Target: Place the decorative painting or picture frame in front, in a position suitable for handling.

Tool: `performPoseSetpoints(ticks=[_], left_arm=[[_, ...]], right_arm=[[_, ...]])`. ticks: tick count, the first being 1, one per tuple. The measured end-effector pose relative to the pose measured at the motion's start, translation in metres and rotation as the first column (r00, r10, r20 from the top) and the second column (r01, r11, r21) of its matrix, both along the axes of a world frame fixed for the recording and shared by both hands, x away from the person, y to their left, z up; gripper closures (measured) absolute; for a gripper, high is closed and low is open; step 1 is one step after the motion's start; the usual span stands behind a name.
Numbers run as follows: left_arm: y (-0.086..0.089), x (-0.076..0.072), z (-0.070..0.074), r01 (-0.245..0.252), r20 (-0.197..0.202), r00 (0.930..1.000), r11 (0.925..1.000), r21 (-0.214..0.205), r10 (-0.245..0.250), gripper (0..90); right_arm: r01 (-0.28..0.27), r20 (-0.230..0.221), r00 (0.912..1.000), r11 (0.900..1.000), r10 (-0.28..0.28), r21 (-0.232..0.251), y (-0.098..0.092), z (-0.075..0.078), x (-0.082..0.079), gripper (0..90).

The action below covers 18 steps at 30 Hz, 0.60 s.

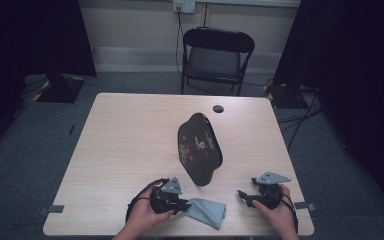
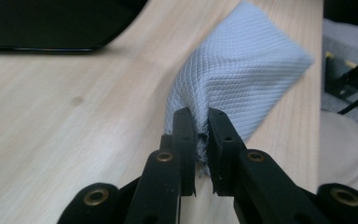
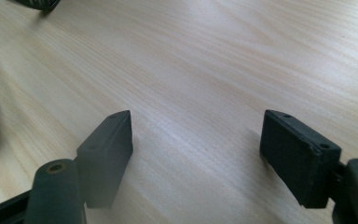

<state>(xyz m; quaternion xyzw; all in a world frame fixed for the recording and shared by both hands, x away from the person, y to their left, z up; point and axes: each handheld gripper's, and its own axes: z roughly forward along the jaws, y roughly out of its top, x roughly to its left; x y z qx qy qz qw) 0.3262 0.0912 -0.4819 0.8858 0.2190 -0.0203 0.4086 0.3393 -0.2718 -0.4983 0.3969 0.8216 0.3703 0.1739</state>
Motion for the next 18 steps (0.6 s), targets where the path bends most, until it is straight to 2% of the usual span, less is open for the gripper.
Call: performPoseSetpoints(ticks=[1,5,10,14,18], left_arm=[[0.007,0.001,0.003,-0.012,-0.007,0.9999,0.9998,-0.015,0.012,83.0],[0.029,0.001,0.007,-0.053,-0.018,0.9985,0.9982,-0.029,0.052,83.0],[0.070,0.004,0.012,-0.139,-0.010,0.9903,0.9902,-0.017,0.139,82.9],[0.103,0.006,0.015,-0.221,-0.002,0.9752,0.9750,-0.021,0.221,82.8],[0.128,0.009,0.009,-0.306,-0.012,0.9520,0.9517,-0.027,0.306,82.7]], right_arm=[[0.000,0.000,1.0000,1.0000,0.000,0.000,0.000,0.000,0.000,25.2],[0.000,0.000,1.0000,1.0000,0.000,0.000,0.000,0.000,0.000,25.1],[0.000,0.002,1.0000,1.0000,0.000,-0.001,0.000,0.000,0.000,25.0],[0.000,0.002,1.0000,1.0000,0.000,-0.002,0.000,0.000,0.000,24.9],[0.001,0.001,1.0000,1.0000,-0.001,-0.001,0.000,0.000,0.000,24.9]])
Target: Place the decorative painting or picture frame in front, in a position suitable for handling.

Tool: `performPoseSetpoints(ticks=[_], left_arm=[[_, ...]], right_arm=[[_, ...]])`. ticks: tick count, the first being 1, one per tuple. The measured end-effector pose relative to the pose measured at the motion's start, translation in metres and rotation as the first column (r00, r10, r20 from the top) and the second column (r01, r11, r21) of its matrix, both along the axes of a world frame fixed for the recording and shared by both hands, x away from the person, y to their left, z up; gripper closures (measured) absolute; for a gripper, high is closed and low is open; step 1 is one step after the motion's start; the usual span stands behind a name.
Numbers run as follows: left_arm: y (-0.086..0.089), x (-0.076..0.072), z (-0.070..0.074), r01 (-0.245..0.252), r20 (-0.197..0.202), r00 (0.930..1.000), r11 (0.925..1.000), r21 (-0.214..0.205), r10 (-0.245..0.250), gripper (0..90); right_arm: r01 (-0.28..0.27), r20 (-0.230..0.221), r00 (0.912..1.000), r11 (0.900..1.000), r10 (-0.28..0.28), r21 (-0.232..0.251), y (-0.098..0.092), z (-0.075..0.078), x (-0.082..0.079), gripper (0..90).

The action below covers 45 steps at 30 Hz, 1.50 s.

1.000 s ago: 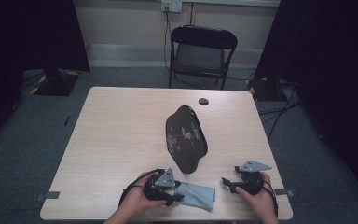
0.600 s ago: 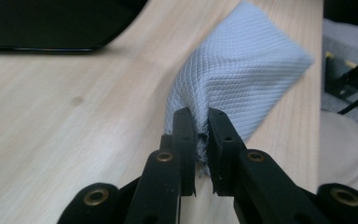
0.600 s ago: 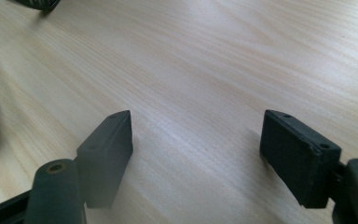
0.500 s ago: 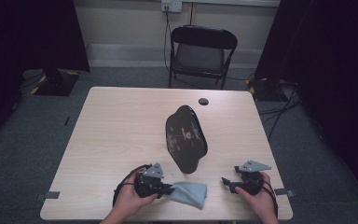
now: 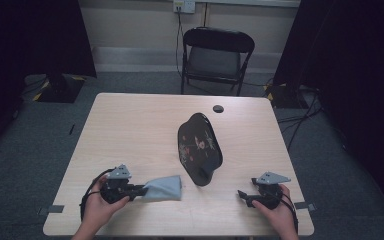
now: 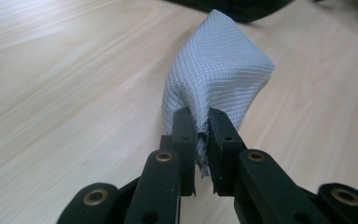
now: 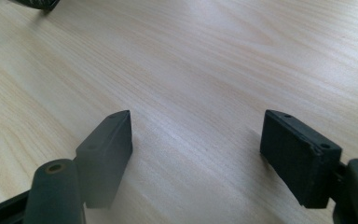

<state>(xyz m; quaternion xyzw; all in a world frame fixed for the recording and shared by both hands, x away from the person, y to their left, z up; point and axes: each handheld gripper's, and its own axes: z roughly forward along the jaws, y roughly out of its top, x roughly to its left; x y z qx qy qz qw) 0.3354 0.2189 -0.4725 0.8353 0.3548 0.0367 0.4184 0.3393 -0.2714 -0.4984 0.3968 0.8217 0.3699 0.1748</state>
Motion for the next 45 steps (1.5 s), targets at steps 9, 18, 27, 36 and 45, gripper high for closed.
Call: performPoseSetpoints(ticks=[9,18,27,36,45], left_arm=[[0.020,0.009,-0.010,-0.100,-0.021,0.9947,0.9948,0.018,0.101,81.8],[0.022,0.008,-0.019,-0.100,-0.041,0.9941,0.9950,0.009,0.100,74.0],[0.018,-0.002,-0.018,-0.040,-0.028,0.9988,0.9988,0.027,0.041,61.9],[0.010,0.005,-0.010,-0.029,0.047,0.9985,0.9985,0.047,0.027,42.5],[-0.021,0.019,-0.012,0.068,0.138,0.9869,0.9918,0.108,-0.083,36.9]], right_arm=[[0.000,0.000,1.0000,1.0000,0.000,0.000,0.000,0.000,0.000,24.8],[-0.001,0.002,1.0000,1.0000,0.001,0.000,0.001,0.000,0.001,24.7],[-0.001,0.002,1.0000,1.0000,0.001,-0.001,0.001,0.000,0.001,24.7],[-0.001,0.001,1.0000,1.0000,0.001,0.000,0.001,0.000,0.001,24.6],[-0.001,0.001,1.0000,1.0000,0.001,0.000,0.001,0.000,0.001,24.6]])
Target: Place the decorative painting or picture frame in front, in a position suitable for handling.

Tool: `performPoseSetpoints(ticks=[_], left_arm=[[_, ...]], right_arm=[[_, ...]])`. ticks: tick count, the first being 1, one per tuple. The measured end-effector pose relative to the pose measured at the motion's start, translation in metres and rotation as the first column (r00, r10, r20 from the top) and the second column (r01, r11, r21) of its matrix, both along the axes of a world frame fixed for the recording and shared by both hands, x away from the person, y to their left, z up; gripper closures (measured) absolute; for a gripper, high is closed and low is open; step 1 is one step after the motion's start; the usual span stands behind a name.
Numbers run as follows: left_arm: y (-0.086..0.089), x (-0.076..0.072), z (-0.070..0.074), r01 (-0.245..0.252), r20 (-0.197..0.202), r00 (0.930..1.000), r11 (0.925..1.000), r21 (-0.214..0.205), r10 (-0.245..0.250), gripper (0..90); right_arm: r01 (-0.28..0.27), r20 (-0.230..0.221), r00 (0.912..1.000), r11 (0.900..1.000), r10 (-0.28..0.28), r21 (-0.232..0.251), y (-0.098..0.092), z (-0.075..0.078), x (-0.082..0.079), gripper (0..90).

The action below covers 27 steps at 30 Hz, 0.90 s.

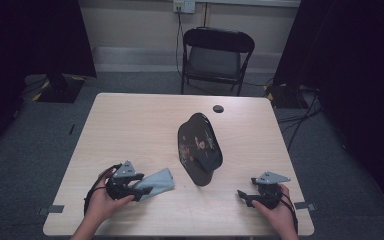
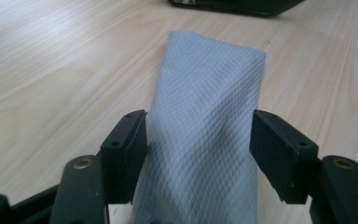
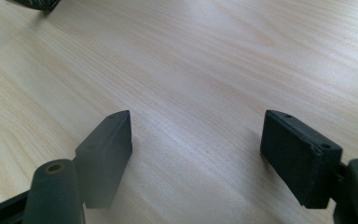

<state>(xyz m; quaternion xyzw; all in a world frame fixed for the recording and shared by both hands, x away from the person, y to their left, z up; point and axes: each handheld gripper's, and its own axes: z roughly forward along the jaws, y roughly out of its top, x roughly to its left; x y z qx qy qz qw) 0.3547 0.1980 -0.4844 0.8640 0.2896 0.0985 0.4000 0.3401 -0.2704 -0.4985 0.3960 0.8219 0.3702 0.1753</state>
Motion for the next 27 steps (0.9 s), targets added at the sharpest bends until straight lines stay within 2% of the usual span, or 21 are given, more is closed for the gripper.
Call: performPoseSetpoints(ticks=[3,4,7,8,9,11,14,17,20,24,25,26,27], left_arm=[[-0.006,0.001,-0.004,0.024,0.000,0.9997,0.9996,0.013,-0.024,35.9],[-0.007,0.001,-0.005,0.034,0.012,0.9994,0.9991,0.025,-0.034,35.5],[-0.006,-0.001,-0.004,0.028,0.008,0.9996,0.9993,0.024,-0.028,37.1],[-0.006,-0.002,-0.005,0.032,0.010,0.9994,0.9988,0.036,-0.032,42.5],[-0.006,-0.003,-0.005,0.034,0.026,0.9990,0.9981,0.052,-0.035,44.1],[-0.007,-0.005,-0.006,0.022,0.043,0.9988,0.9982,0.056,-0.025,45.8],[-0.005,-0.007,-0.001,-0.001,0.015,0.9999,0.9971,0.077,-0.001,59.1],[-0.001,-0.009,0.001,-0.079,-0.017,0.9966,0.9952,0.058,0.080,71.3],[0.010,-0.008,0.002,-0.163,-0.024,0.9861,0.9853,0.050,0.164,75.5],[0.025,-0.005,0.001,-0.233,-0.022,0.9719,0.9715,0.042,0.235,75.5],[0.028,-0.005,0.001,-0.235,-0.033,0.9712,0.9714,0.035,0.236,74.3],[0.030,-0.005,0.001,-0.246,-0.049,0.9679,0.9691,0.016,0.247,70.6],[0.029,-0.006,-0.001,-0.249,-0.049,0.9672,0.9684,0.007,0.249,63.1]], right_arm=[[0.000,0.000,1.0000,1.0000,0.000,0.000,0.000,0.000,0.000,24.7],[-0.001,-0.001,1.0000,1.0000,0.001,-0.001,0.000,0.000,0.000,24.8],[-0.001,-0.001,1.0000,1.0000,0.001,-0.002,0.000,0.000,0.000,24.8],[-0.001,-0.001,1.0000,1.0000,0.001,-0.001,0.000,0.000,0.000,24.8],[-0.001,-0.001,1.0000,1.0000,0.001,-0.001,0.000,0.000,0.000,24.7],[-0.001,-0.001,1.0000,1.0000,0.001,-0.001,0.000,0.000,0.000,24.7],[0.000,0.000,1.0000,1.0000,0.000,-0.001,0.000,0.000,0.000,24.7],[-0.002,-0.001,1.0000,1.0000,0.002,-0.001,0.000,0.000,0.000,24.9],[-0.002,-0.001,1.0000,1.0000,0.002,0.002,0.000,0.000,0.000,25.1],[-0.004,0.003,1.0000,1.0000,0.004,-0.002,0.001,0.000,0.000,25.6],[-0.003,0.003,1.0000,1.0000,0.003,-0.003,0.001,0.000,0.000,25.6],[0.000,0.003,1.0000,1.0000,0.000,-0.005,0.002,0.001,-0.001,25.7],[-0.005,0.000,1.0000,0.9999,0.005,-0.012,0.003,0.001,-0.001,25.7]])
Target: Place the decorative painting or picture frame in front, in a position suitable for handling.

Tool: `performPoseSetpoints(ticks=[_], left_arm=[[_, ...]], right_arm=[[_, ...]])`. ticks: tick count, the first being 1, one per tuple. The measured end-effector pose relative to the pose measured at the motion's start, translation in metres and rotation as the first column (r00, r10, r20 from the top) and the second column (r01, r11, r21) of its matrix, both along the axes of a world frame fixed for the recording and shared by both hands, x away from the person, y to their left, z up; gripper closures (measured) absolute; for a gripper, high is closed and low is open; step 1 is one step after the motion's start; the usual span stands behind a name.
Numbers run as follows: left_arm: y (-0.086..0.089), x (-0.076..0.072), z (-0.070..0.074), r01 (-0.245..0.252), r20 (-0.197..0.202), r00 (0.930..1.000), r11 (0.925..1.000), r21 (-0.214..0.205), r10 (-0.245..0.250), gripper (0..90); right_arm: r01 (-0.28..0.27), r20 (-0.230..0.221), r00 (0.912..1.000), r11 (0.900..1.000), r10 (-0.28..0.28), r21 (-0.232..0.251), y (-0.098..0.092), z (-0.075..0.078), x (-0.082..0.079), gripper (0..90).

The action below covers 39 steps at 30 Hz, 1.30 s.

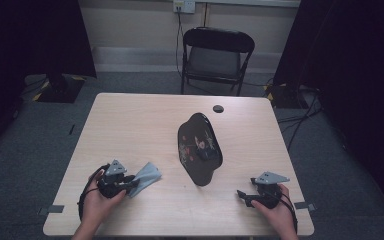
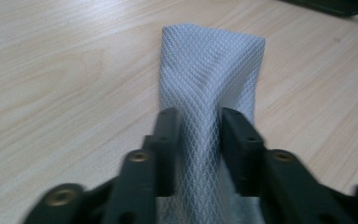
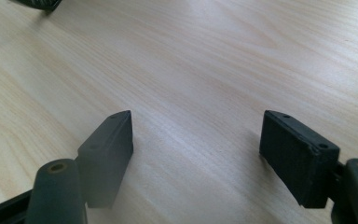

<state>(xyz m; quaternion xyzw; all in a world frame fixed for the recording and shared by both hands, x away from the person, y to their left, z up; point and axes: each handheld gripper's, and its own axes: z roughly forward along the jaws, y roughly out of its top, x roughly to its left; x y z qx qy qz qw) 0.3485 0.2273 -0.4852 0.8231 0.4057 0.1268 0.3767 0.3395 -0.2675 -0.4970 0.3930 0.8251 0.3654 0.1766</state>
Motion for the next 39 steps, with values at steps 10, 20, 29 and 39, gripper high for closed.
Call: performPoseSetpoints(ticks=[10,20,29,39], left_arm=[[-0.006,-0.001,-0.007,0.045,0.027,0.9986,0.9970,0.062,-0.047,31.2],[-0.006,-0.002,-0.015,0.080,0.068,0.9943,0.9964,0.027,-0.082,19.5],[-0.006,-0.002,-0.015,0.073,0.068,0.9949,0.9971,0.023,-0.074,19.4],[-0.006,-0.002,-0.015,0.073,0.069,0.9949,0.9971,0.023,-0.074,19.4]], right_arm=[[-0.057,0.012,0.9984,0.9979,0.056,0.031,0.014,0.015,-0.003,25.4],[-0.083,0.005,0.9965,0.9936,0.083,0.076,0.019,0.034,-0.005,25.4],[-0.122,0.001,0.9925,0.9900,0.123,0.070,0.028,0.050,-0.003,25.4],[-0.173,0.020,0.9850,0.9829,0.172,0.065,0.043,0.069,-0.004,24.8]])
